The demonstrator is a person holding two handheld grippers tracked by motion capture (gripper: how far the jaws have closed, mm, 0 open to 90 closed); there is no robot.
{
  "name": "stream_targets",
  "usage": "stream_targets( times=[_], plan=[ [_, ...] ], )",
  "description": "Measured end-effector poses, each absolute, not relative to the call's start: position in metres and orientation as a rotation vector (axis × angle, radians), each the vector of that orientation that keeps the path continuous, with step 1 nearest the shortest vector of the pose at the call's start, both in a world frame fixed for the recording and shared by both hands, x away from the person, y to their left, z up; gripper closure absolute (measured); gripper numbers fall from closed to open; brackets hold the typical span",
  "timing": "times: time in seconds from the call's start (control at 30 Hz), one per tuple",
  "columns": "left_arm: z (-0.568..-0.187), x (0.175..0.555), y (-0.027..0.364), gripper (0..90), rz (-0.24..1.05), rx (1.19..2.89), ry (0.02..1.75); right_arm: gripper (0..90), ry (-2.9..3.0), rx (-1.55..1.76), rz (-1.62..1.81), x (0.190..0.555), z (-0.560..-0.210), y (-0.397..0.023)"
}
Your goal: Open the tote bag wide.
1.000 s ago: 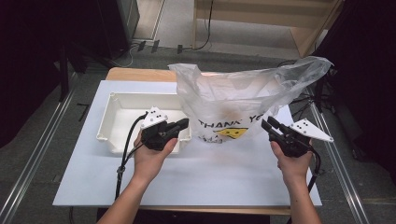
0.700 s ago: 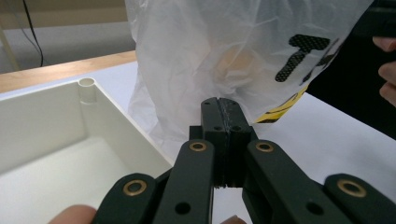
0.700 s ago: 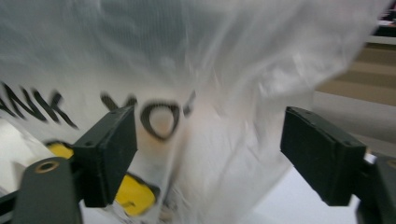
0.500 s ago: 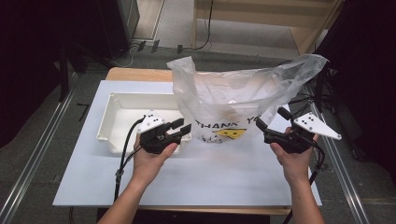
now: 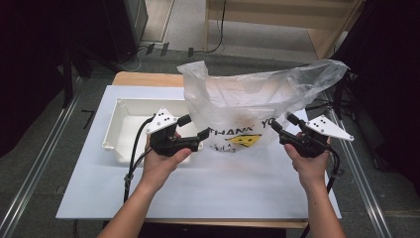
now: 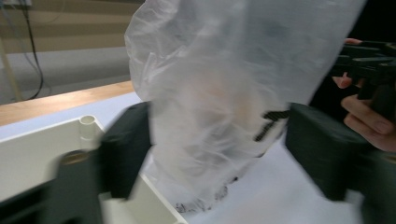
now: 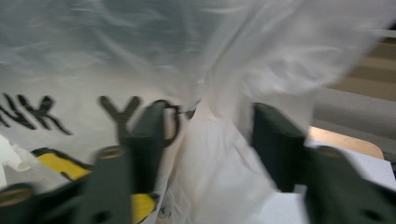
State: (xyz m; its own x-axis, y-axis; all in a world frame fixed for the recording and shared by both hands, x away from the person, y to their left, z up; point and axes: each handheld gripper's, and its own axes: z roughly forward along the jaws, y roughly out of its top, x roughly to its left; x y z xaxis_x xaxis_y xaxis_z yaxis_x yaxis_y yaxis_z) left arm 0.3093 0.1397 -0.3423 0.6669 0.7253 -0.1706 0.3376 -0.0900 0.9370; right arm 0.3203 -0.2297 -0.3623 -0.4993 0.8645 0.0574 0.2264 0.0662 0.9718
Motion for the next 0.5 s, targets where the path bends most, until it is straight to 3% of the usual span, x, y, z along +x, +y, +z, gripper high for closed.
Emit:
stream_targets(
  times=[0.07, 0.1, 0.13, 0.2, 0.4, 0.47, 0.5],
  plan=[
    [-0.342, 0.312, 0.137, 61.6, 0.419, 1.683, 0.871, 74.0, 1.827, 1.085, 1.461, 0.324, -0.363, -0.230],
    [-0.342, 0.313, 0.136, 81.1, 0.417, 1.680, 0.888, 88.3, 1.809, 1.122, 1.422, 0.327, -0.366, -0.231],
    [-0.342, 0.314, 0.136, 81.1, 0.413, 1.679, 0.892, 88.3, 1.809, 1.122, 1.422, 0.327, -0.366, -0.231],
    [-0.346, 0.318, 0.135, 90.0, 0.375, 1.701, 0.901, 90.0, 1.801, 1.147, 1.411, 0.329, -0.369, -0.233],
    [-0.369, 0.326, 0.133, 90.0, 0.313, 1.783, 0.950, 90.0, 1.843, 1.179, 1.366, 0.331, -0.385, -0.233],
    [-0.377, 0.327, 0.131, 90.0, 0.302, 1.801, 0.968, 88.3, 1.827, 1.203, 1.378, 0.330, -0.390, -0.236],
    [-0.380, 0.327, 0.129, 90.0, 0.297, 1.801, 0.973, 78.2, 1.825, 1.217, 1.402, 0.330, -0.392, -0.237]
  ],
)
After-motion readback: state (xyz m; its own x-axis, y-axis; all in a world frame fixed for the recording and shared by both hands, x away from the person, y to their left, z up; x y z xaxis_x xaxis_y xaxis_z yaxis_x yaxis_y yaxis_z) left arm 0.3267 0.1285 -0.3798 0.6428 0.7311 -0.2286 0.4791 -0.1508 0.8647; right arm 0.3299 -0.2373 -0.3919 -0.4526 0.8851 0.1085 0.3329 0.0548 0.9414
